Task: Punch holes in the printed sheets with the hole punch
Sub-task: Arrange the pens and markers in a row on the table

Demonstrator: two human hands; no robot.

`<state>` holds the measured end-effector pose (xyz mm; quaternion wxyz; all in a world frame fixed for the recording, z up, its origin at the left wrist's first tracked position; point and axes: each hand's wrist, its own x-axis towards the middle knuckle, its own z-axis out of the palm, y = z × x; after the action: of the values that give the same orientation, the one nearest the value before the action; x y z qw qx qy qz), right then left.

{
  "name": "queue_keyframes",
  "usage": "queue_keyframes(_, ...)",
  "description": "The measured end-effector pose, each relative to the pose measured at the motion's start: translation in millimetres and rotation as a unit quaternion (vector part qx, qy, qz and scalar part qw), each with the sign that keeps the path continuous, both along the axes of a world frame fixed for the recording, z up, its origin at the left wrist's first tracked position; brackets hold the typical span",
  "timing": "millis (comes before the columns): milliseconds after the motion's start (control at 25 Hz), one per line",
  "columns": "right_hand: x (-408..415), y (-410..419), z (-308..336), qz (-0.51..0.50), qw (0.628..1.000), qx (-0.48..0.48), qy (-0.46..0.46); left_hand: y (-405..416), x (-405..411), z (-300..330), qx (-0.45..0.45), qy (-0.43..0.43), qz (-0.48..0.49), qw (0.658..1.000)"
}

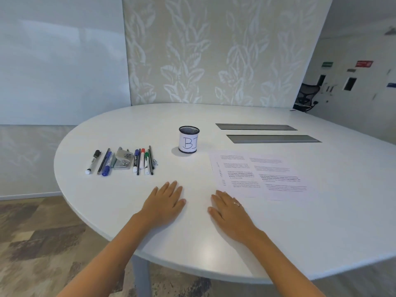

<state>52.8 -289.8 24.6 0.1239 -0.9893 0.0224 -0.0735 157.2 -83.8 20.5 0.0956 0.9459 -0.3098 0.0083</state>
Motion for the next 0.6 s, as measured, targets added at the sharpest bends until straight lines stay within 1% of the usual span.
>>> queue_keyframes(80, 18, 9, -1, 0.006, 1.000, -0.003, -0.001, 0, 7, -1, -0.004, 0.008, -0.017, 1.000)
queue_keyframes(200, 41, 19, -2, 0.002, 0.999, -0.016, -0.033, -1, 19, -1, -0.019, 0.012, -0.037, 0.999)
queue_keyframes(320, 61, 29, -4, 0.014, 0.999, -0.010, -0.039, 0, 28, 0, -0.079, 0.017, -0.061, 0.995)
queue_keyframes(400, 78, 39, -4, 0.027, 0.999, 0.005, -0.038, 3, 40, 6, -0.149, -0.006, -0.073, 0.986)
queue_keyframes(480, 97, 52, -2, 0.038, 0.998, 0.025, -0.035, 9, 57, 17, -0.193, -0.034, -0.082, 0.977)
queue_keyframes(600, 131, 77, 2, 0.043, 0.997, 0.051, -0.030, 33, 100, 35, -0.191, -0.098, -0.083, 0.973)
